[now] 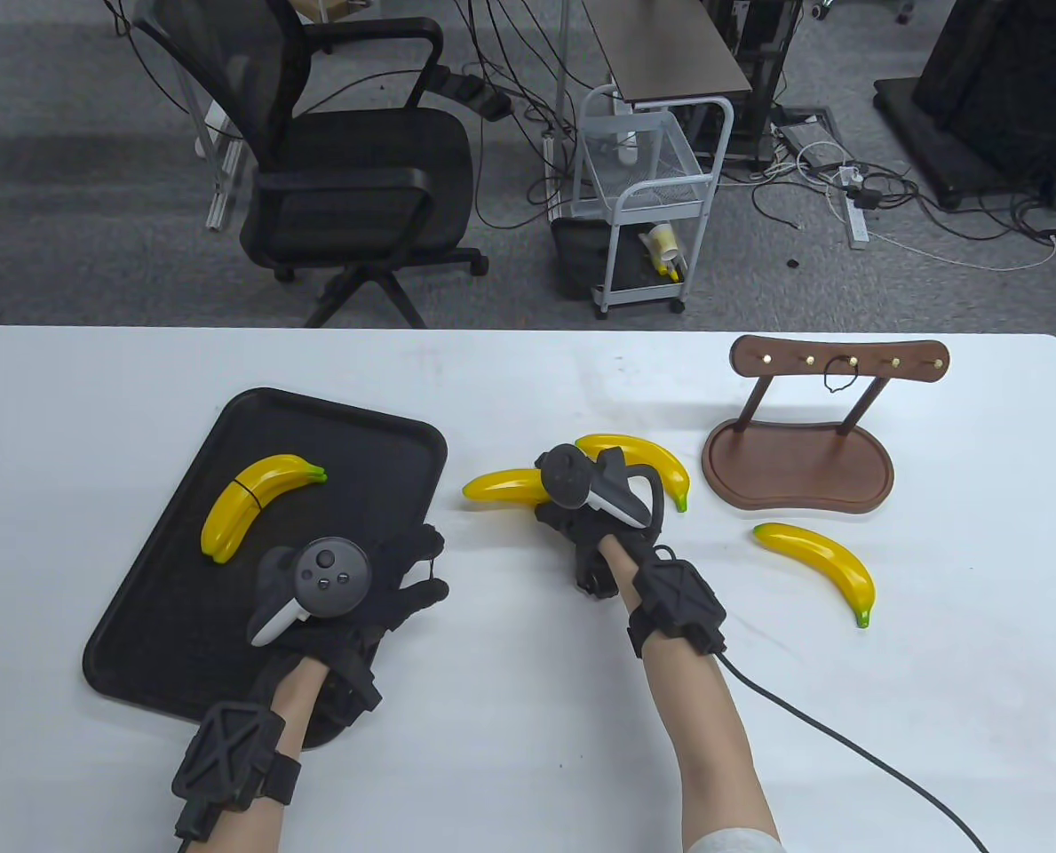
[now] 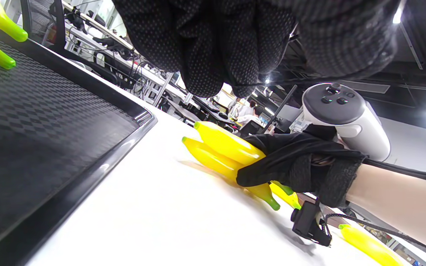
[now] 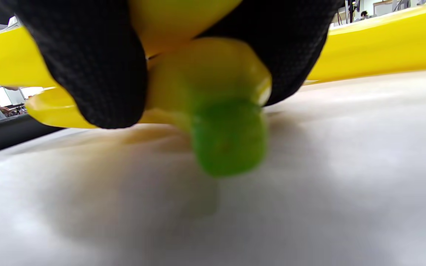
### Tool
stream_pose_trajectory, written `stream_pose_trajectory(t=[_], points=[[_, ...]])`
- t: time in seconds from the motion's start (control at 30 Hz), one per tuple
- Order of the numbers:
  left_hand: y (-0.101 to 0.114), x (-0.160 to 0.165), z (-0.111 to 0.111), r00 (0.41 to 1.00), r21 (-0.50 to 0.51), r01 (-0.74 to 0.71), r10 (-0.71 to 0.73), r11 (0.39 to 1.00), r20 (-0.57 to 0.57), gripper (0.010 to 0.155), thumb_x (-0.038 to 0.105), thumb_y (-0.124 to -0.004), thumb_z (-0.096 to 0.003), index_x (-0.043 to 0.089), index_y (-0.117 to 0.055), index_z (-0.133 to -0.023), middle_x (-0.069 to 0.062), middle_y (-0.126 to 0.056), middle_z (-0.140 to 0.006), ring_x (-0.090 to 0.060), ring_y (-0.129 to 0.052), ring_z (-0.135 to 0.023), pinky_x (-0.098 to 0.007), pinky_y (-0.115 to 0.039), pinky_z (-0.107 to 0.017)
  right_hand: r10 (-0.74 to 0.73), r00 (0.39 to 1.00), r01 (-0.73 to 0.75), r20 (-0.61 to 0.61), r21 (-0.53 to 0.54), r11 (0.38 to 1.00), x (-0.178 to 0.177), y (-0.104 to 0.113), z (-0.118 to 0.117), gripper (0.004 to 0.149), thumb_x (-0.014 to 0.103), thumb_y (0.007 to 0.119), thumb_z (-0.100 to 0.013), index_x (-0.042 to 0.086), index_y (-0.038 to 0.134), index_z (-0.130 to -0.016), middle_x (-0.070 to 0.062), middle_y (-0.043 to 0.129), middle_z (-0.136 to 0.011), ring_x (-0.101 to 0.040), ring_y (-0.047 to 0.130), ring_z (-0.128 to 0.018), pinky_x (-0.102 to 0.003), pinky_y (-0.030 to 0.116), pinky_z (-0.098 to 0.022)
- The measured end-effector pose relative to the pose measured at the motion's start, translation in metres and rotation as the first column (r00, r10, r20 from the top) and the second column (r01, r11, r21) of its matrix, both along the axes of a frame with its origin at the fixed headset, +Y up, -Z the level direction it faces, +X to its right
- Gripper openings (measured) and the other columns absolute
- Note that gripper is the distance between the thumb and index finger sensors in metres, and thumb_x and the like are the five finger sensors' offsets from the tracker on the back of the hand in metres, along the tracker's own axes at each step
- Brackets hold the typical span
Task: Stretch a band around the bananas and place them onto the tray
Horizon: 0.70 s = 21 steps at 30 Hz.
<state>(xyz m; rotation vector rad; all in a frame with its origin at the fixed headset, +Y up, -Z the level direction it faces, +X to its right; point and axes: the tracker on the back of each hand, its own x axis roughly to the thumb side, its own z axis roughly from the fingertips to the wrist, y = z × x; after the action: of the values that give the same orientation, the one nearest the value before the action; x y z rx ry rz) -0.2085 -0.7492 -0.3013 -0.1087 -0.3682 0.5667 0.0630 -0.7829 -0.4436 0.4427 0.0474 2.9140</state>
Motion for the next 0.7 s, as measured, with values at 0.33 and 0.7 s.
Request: stream_pose_trajectory(t=[0.33, 0.7], points=[[0.0, 0.0, 0.0, 1.0, -0.004, -0.029, 0.029, 1.0, -0.002, 0.066, 0.057, -0.071, -0.0493, 0.029, -0.058, -0.108, 0.005, -0.074, -0.112, -0.022, -0.079, -0.106, -0.044, -0.061, -0.084, -0.026, 0.999, 0.028, -0.043, 0.055, 0.998, 0.015, 0.038, 0.026, 0.068, 0.037, 0.095, -0.043, 0.014, 0.067, -0.1, -0.012, 0.082, -0.098, -0.033, 0.094, -0.078, -0.043, 0.086, -0.054], [-0.001, 0.002, -0.001, 0.995, -0.034, -0.095, 0.095, 0.995, -0.003, 0.066, 0.058, -0.07, -0.0506, 0.027, -0.058, -0.108, 0.003, -0.074, -0.111, -0.023, -0.08, -0.105, -0.045, -0.061, -0.084, -0.09, 0.992, 0.101, -0.093, 0.121, 0.987, 0.03, 0.078, 0.06, 0.068, 0.037, 0.096, -0.042, 0.012, 0.068, -0.1, -0.014, 0.083, -0.097, -0.034, 0.095, -0.076, -0.043, 0.087, -0.053]])
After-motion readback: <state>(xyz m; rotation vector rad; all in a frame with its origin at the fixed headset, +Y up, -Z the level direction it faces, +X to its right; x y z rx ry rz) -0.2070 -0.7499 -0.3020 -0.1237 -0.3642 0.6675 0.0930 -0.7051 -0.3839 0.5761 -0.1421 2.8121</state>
